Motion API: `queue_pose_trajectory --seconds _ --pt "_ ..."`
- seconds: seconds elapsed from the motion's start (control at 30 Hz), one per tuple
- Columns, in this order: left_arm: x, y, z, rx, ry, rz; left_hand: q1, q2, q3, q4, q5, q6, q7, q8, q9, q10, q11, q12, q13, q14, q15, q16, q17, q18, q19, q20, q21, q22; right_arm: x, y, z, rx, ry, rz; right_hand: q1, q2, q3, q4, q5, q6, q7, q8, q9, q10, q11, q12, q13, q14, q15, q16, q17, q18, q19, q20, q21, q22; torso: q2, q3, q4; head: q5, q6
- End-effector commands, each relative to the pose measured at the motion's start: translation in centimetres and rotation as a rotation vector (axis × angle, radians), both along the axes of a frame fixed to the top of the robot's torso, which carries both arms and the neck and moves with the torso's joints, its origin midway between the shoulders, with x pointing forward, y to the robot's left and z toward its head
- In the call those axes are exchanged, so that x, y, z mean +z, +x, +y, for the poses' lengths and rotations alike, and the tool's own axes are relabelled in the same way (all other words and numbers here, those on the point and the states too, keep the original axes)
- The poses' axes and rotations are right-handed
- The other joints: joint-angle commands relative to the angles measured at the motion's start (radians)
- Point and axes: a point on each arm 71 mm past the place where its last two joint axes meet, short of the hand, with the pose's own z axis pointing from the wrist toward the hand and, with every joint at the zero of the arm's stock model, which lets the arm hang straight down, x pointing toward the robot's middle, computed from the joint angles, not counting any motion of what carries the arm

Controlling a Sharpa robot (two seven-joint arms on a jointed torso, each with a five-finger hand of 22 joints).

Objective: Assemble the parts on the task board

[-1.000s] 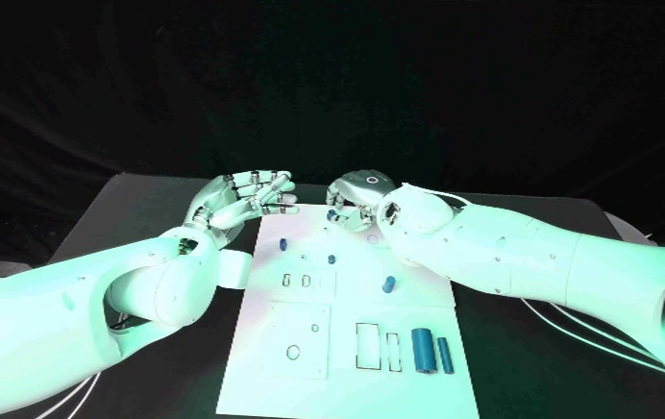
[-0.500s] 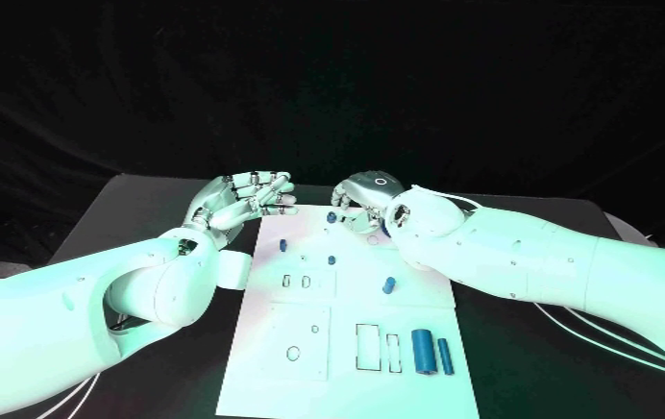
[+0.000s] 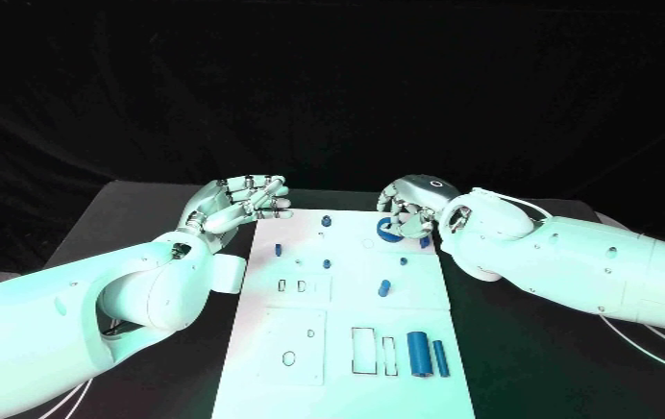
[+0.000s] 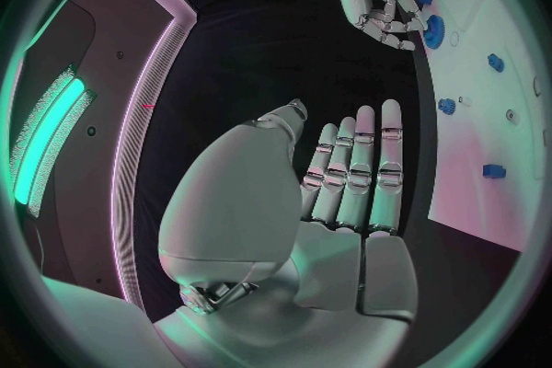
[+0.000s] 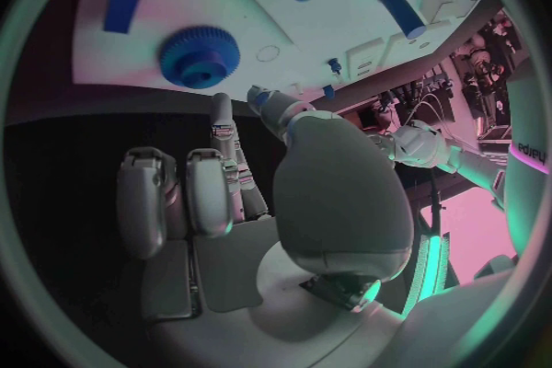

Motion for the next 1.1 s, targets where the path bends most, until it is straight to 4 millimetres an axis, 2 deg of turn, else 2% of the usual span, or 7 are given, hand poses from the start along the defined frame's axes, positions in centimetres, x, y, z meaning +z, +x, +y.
queue_pose_trajectory --seconds 0.03,0.1,0.13,0.17,0.23,0.53,1.1 --pt "0.2 -0.1 -0.3 -0.031 -0.01 -0.007 0.002 -0.007 0.008 0.0 -0.006 0.001 0.02 -0.001 0.0 0.004 0.0 -0.004 -0.001 -0.001 0.005 0.002 0.002 0.013 0.004 -0.002 0.007 0.002 -0.8 0.0 -1.3 -0.071 0.059 0.164 0.007 -0.009 -0.036 0.001 0.013 -0.017 -0.005 0.006 0.007 0.03 -0.008 0.086 0.068 0.038 -0.01 0.006 0.007 -0.006 0.002 -0.006 0.003 0.066 0.0 0.0022 -0.0066 -0.001 0.001" --pt "0.2 -0.1 -0.3 -0.034 -0.011 -0.006 0.002 -0.007 0.008 0.0 -0.006 0.001 0.02 -0.001 0.0 0.004 0.0 -0.004 -0.001 -0.001 0.005 0.002 0.002 0.013 0.004 -0.002 0.007 0.002 -0.8 0.0 -1.8 -0.085 0.068 0.181 0.036 0.029 -0.134 0.021 0.066 -0.05 -0.006 0.055 0.048 -0.142 -0.001 0.602 0.583 0.049 -0.001 0.045 0.06 -0.006 0.01 -0.022 0.011 0.083 0.0 0.0034 -0.0061 -0.003 0.0" --pt "0.2 -0.1 -0.3 -0.035 -0.011 -0.006 0.001 -0.007 0.009 0.0 -0.006 0.001 0.02 -0.001 0.0 0.004 0.0 -0.004 -0.001 -0.001 0.005 0.002 0.002 0.013 0.004 -0.002 0.007 0.002 -0.9 0.0 -2.0 -0.09 0.07 0.188 0.029 0.036 -0.15 0.038 0.04 -0.082 0.005 0.051 0.049 -0.044 0.001 0.778 0.747 0.054 0.0 0.065 0.104 -0.013 0.019 -0.005 0.018 0.096 0.0 0.0035 -0.0048 -0.004 0.0" --pt "0.2 -0.1 -0.3 -0.036 -0.011 -0.005 0.001 -0.007 0.009 0.0 -0.006 0.001 0.02 -0.001 0.0 0.004 0.0 -0.004 -0.001 -0.001 0.005 0.002 0.002 0.013 0.004 -0.002 0.007 0.002 -0.9 0.1 -2.2 -0.095 0.072 0.194 0.039 0.041 -0.163 0.05 0.044 -0.092 0.013 0.064 0.057 -0.046 0.003 0.847 0.815 0.056 0.001 0.074 0.118 -0.014 0.023 0.006 0.022 0.104 0.001 0.0043 -0.0046 -0.005 -0.001" --pt "0.2 -0.1 -0.3 -0.037 -0.011 -0.004 0.001 -0.007 0.009 0.0 -0.006 0.001 0.02 -0.001 0.0 0.004 0.0 -0.004 -0.001 -0.001 0.005 0.002 0.002 0.013 0.004 -0.002 0.007 0.002 -1.0 0.2 -2.4 -0.104 0.075 0.202 0.043 0.043 -0.172 0.06 0.043 -0.099 0.01 0.071 0.061 -0.012 0.009 0.921 0.893 0.061 0.007 0.088 0.145 -0.016 0.029 0.007 0.028 0.114 0.001 0.004 -0.0041 -0.005 -0.001" --pt "0.1 -0.1 -0.3 -0.042 -0.012 -0.001 0.001 -0.007 0.009 0.0 -0.006 0.001 0.02 0.0 0.0 0.005 0.0 -0.004 -0.001 -0.001 0.005 0.003 0.002 0.013 0.004 -0.002 0.007 0.002 -1.4 0.8 -2.7 -0.127 0.076 0.219 0.06 0.049 -0.189 0.083 0.053 -0.12 0.015 0.085 0.068 -0.004 0.015 0.977 0.951 0.07 0.013 0.114 0.2 -0.017 0.033 0.012 0.031 0.122 0.001 0.0005 -0.0038 -0.007 -0.007" --pt "0.1 -0.1 -0.3 -0.043 -0.011 0.003 0.001 -0.007 0.009 0.0 -0.006 0.001 0.02 0.0 0.0 0.005 0.0 -0.004 -0.001 -0.001 0.005 0.003 0.002 0.013 0.004 -0.002 0.007 0.002 -1.8 1.2 -2.2 -0.128 0.072 0.227 0.069 0.057 -0.197 0.111 0.069 -0.117 0.017 0.104 0.074 0.055 0.018 1.065 1.046 0.085 0.018 0.153 0.288 -0.026 0.059 0.017 0.057 0.162 0.0 -0.0004 -0.0026 -0.005 -0.015"
